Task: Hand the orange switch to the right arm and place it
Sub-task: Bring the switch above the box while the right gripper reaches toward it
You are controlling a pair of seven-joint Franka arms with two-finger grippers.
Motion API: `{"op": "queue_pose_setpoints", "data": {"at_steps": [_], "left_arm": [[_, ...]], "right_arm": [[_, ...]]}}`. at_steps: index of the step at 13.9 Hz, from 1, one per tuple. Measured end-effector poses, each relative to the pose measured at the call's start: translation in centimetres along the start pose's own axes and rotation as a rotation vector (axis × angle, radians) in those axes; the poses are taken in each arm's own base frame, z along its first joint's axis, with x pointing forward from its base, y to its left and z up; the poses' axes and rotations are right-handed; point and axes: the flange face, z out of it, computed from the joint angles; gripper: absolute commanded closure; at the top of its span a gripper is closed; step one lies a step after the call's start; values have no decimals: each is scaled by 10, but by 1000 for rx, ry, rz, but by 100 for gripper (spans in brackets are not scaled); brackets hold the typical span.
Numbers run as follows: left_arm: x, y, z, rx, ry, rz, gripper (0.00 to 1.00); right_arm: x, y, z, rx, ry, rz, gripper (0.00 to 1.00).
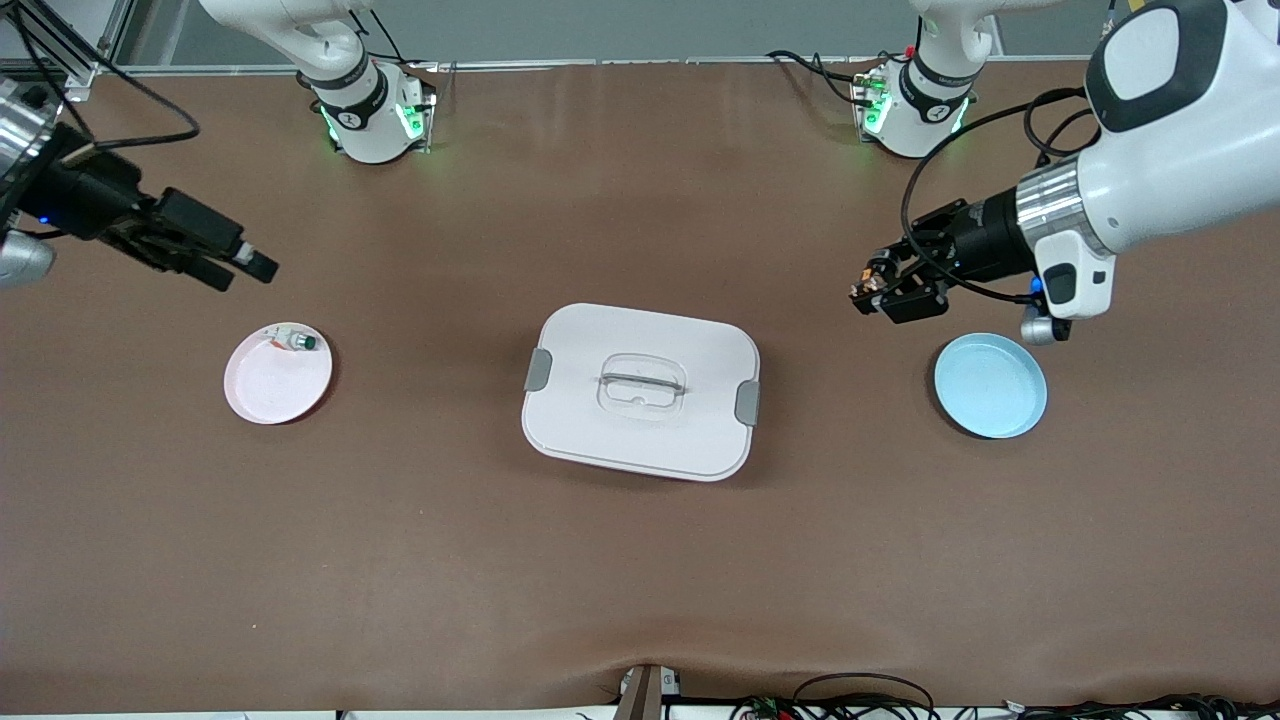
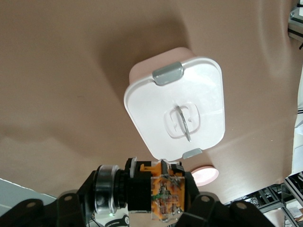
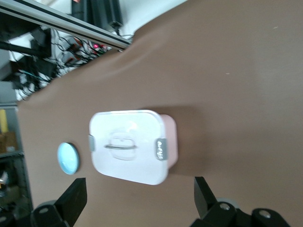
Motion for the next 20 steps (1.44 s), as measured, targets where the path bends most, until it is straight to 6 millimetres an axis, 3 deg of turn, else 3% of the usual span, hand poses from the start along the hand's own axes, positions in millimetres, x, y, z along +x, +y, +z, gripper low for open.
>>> {"op": "queue_pose_setpoints", "data": {"at_steps": [4, 10, 14, 20], "left_arm": [[-33, 10, 16, -23, 1, -39, 76], [-76, 24, 42, -72, -7, -96, 75], [-105, 29, 66, -86, -20, -120, 75], [-140, 33, 97, -101, -42, -145, 74]], "right_arm": [[-24, -43, 21, 112, 19, -3, 0], [-70, -108, 73, 193, 69, -53, 0], [-97, -136, 102, 238, 107, -17, 0], [-136, -152, 165, 229, 84, 13, 0]]}}
